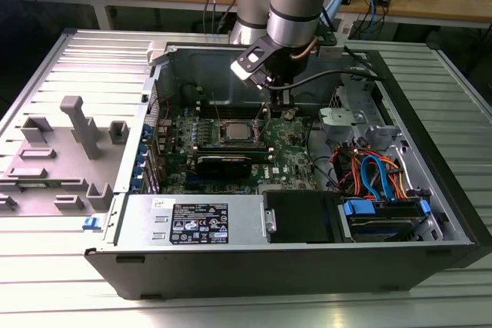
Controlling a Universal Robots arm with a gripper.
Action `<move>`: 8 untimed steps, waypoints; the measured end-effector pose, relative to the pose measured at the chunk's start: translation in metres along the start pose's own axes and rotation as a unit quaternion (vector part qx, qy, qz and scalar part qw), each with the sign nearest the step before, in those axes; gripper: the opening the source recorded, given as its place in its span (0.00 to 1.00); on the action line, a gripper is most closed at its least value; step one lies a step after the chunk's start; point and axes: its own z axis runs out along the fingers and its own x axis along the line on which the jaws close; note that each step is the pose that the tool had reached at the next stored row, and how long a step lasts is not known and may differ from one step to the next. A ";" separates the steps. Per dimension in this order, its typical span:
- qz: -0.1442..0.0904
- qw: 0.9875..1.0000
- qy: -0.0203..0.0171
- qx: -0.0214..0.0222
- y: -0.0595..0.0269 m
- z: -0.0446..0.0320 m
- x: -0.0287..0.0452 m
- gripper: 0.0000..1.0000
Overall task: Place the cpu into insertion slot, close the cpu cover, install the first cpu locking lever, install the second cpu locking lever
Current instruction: 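Close the cpu cover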
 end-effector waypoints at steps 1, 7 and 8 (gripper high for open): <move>0.000 1.000 0.000 0.000 -0.0003 0.0000 0.0000 0.11; 0.000 1.000 0.000 0.000 -0.0111 0.0009 0.0003 0.11; 0.000 1.000 0.000 0.000 -0.0115 0.0010 0.0003 0.11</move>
